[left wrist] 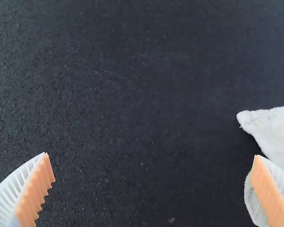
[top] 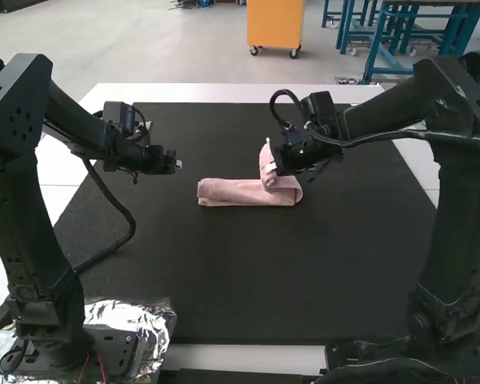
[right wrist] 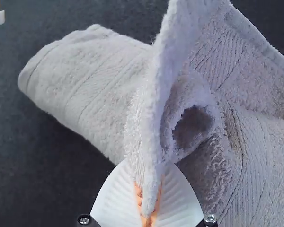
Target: Fold the towel.
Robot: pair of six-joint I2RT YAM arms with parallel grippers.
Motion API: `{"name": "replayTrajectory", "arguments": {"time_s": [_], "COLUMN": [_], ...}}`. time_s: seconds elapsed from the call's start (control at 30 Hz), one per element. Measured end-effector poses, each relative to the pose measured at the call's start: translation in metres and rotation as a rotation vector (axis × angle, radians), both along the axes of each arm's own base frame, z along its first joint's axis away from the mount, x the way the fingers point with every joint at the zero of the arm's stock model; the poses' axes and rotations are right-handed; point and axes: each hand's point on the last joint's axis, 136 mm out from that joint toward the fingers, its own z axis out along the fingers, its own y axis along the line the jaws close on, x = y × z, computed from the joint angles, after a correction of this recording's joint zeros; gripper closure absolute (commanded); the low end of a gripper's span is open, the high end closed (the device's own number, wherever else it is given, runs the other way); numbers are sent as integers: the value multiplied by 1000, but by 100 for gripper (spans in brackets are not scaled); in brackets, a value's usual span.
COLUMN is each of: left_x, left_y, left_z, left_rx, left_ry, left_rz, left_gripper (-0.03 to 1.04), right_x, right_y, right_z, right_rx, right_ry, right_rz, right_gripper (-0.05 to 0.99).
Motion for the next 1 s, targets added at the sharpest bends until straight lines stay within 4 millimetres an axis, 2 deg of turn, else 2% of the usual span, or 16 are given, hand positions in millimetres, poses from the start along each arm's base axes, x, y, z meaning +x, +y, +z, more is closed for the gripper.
{"name": "replayTrajectory", "arguments": {"time_s": [0.17,0.47,0.67,0.8,0.87,0.93,1.0], "left_x": [4,2,3,4,4,4,5], "left_y": [5,50,62,64,65,65,64], "left_z": [4,-1,0,1,2,2,3], "left_rx": [0,2,1,2,3,4,5], "left_ry": [-23,-35,-49,-56,-60,-62,-63], "left_rz": [10,109,128,130,130,128,127], "left_gripper": [4,4,4,4,4,4,4], "right_x": [-2,2,-2,-11,-17,-22,-21], "right_y": [35,96,127,144,151,155,156], "right_z": [-16,-23,-31,-34,-31,-27,-18], "right_rx": [-16,-14,-19,-29,-32,-38,-33], "right_ry": [19,1,15,36,40,46,32], "right_rz": [57,142,176,201,217,229,232], "right_gripper": [96,96,94,48,31,24,27]}}
